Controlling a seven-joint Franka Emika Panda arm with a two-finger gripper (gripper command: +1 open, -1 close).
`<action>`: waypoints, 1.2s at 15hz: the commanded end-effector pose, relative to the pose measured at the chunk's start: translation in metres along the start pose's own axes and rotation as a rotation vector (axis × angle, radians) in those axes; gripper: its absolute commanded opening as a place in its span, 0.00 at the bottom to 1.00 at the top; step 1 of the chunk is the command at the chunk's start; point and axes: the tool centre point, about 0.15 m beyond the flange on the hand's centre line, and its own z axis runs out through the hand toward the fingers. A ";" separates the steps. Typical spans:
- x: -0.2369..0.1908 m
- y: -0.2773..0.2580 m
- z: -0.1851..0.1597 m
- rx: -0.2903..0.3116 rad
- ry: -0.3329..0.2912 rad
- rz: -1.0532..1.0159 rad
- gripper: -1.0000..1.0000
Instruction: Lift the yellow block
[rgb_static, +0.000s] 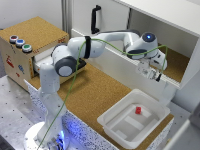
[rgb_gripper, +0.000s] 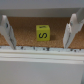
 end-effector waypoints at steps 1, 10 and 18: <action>0.051 0.047 0.024 0.236 -0.058 -0.107 1.00; 0.096 0.050 0.059 0.296 0.019 -0.164 1.00; 0.109 0.022 0.075 0.277 -0.001 -0.193 1.00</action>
